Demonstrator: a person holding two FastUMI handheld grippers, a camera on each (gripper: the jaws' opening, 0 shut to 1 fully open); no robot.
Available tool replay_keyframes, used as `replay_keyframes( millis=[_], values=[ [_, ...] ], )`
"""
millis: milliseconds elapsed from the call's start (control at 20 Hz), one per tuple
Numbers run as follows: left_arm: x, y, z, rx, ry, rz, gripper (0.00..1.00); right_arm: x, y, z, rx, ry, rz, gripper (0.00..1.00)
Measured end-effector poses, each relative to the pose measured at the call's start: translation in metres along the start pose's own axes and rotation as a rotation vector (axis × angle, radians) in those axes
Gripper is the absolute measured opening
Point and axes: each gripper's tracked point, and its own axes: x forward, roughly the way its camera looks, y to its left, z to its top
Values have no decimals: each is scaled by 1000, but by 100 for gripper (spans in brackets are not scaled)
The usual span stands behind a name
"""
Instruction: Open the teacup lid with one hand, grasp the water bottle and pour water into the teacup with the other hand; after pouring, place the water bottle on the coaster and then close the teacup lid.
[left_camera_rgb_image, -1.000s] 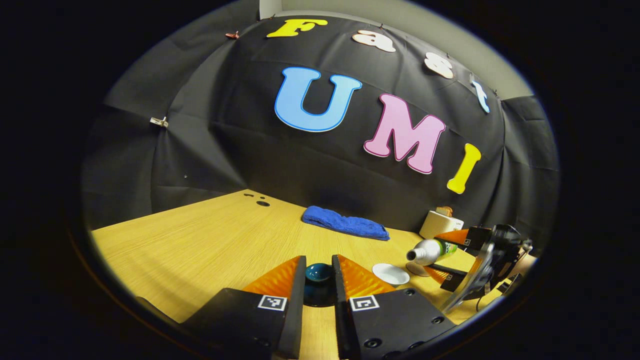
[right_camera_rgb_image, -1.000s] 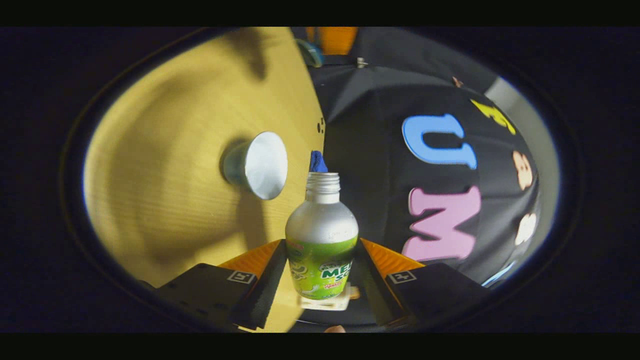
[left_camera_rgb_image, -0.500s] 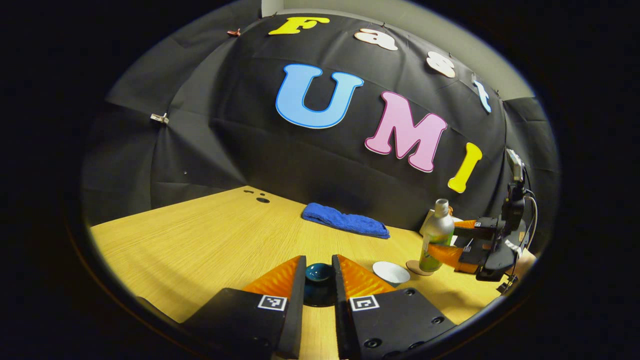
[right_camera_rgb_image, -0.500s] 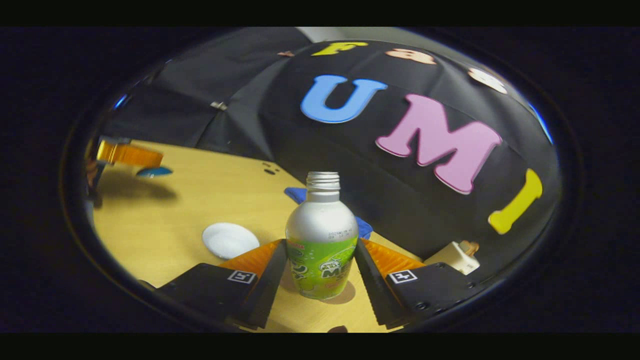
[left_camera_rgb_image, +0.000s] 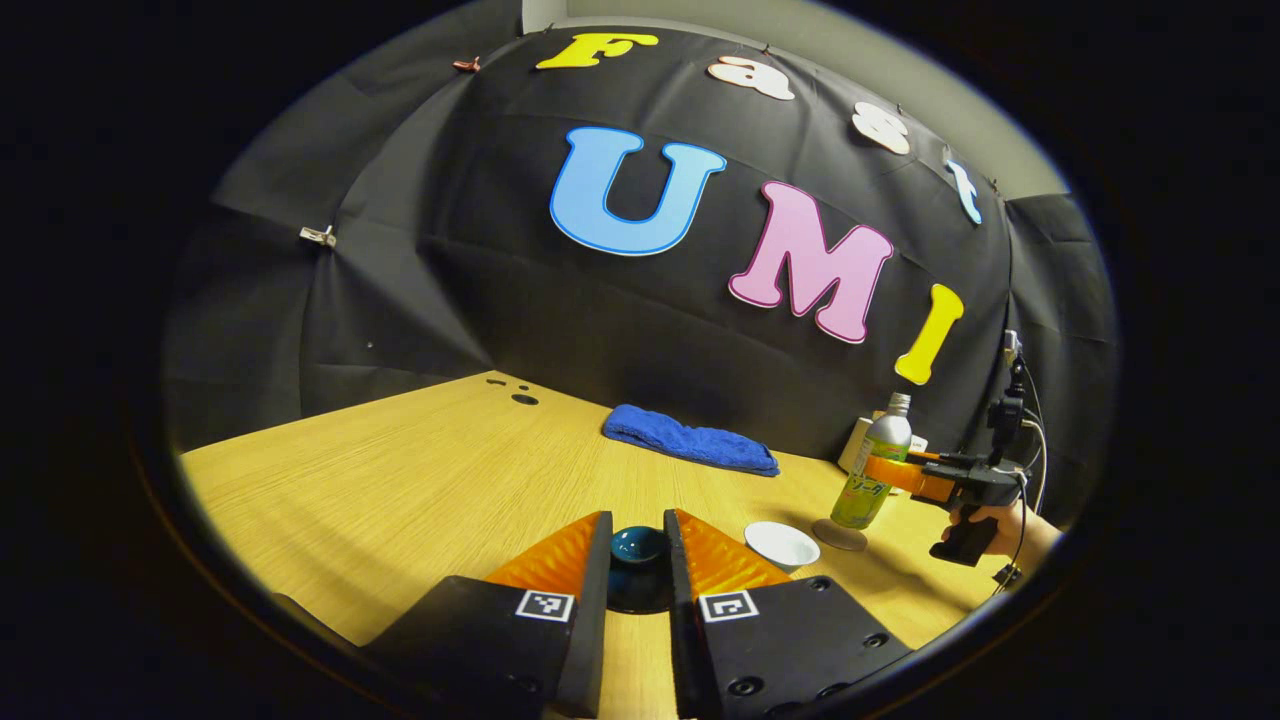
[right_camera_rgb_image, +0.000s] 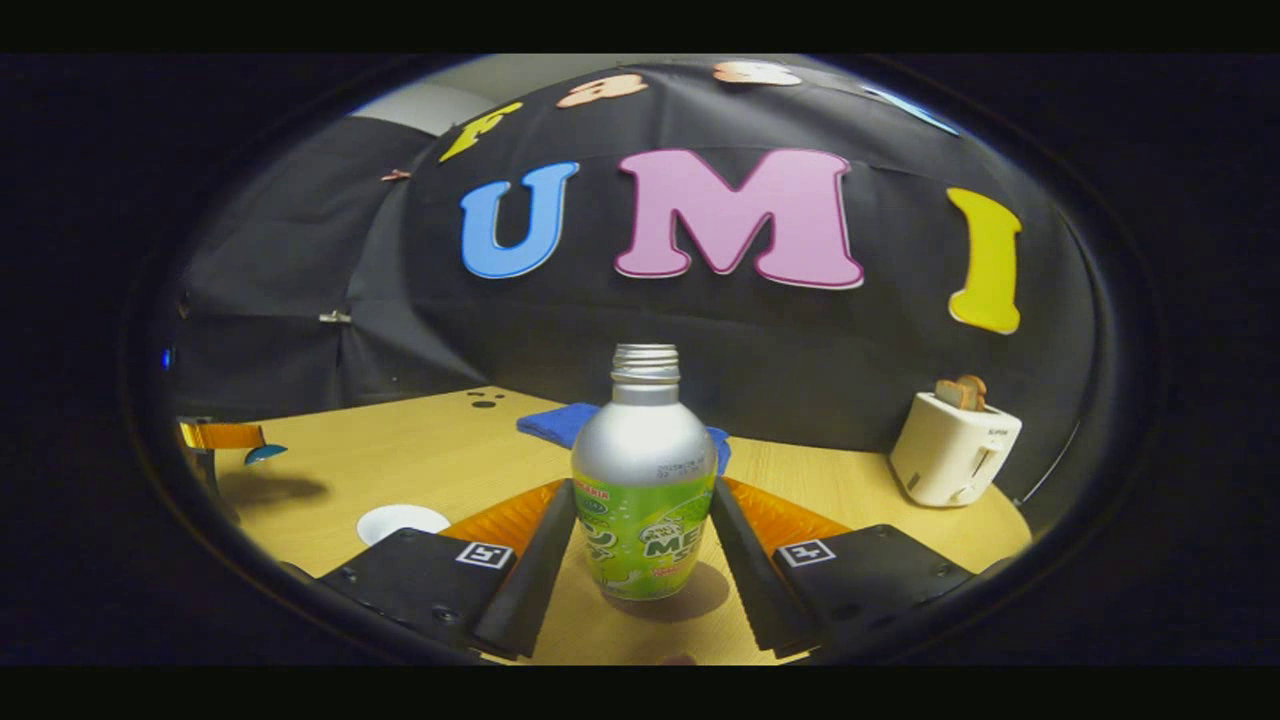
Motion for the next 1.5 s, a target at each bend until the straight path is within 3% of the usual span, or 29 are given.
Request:
replay_keyframes(
  millis=[200,350,650,700,750,1000,1150,1500],
  values=[
    [1,1,-1,0,1,2,31,8,-9,-12,78,16,-38,77],
    [1,0,-1,-1,5,1,31,10,-13,-16,119,19,-37,81],
    [1,0,-2,0,4,3,31,10,-20,-25,101,35,-48,80],
    [2,0,-2,0,5,2,31,10,-19,-26,96,35,-44,76],
    [1,0,-2,0,4,2,31,9,-19,-26,91,36,-43,81],
    [1,0,-1,1,4,1,31,6,-18,-31,80,52,-40,83],
    [1,-1,-2,2,4,0,31,5,-20,-35,75,58,-49,93],
    [3,-9,-9,-18,17,-16,31,-35,-36,-51,70,72,-85,95]
  ],
)
